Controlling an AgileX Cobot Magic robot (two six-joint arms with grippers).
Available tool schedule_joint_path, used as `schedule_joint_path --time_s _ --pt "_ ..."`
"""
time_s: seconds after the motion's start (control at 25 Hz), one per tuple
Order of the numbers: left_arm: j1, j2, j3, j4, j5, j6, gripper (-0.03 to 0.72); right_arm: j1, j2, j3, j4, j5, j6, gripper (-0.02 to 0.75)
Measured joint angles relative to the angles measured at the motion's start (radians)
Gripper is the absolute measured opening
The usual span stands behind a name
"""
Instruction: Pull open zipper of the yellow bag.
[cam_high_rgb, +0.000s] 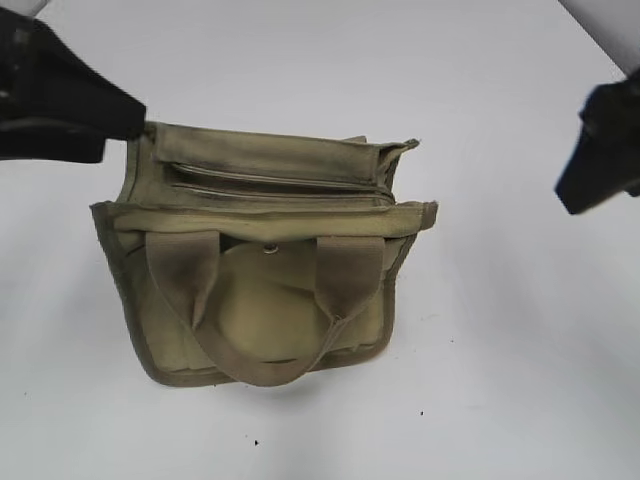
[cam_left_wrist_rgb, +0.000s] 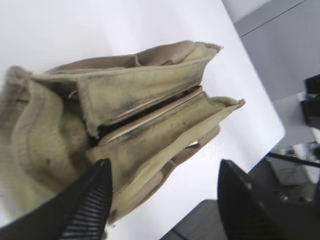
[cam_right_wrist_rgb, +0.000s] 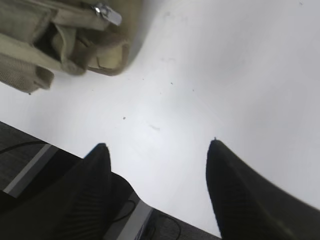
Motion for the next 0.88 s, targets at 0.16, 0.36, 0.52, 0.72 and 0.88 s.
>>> schedule_joint_path --time_s 0.16,0.36,0.52,0.72,0.88 --pt "0.0 -0.176 0.0 0.245 0.016 -0.108 0.507 0.0 -0.214 0.167 -0.026 0.002 0.028 0.471" --pt "0.0 -0.446 0.009 0.52 0.083 -0.274 0.508 0.0 -0.513 0.36 -0.03 0.004 0.05 0.471" --pt "0.0 -0.667 0.091 0.687 0.143 -0.388 0.508 0.0 -0.746 0.487 -0.039 -0.014 0.059 0.471" --pt "0.0 -0.964 0.264 0.743 0.167 -0.412 0.507 0.0 -0.978 0.601 -0.079 -0.033 0.06 0.471" --pt "0.0 -1.146 0.399 0.746 0.14 -0.415 0.507 0.0 -1.099 0.666 -0.095 -0.058 0.061 0.471"
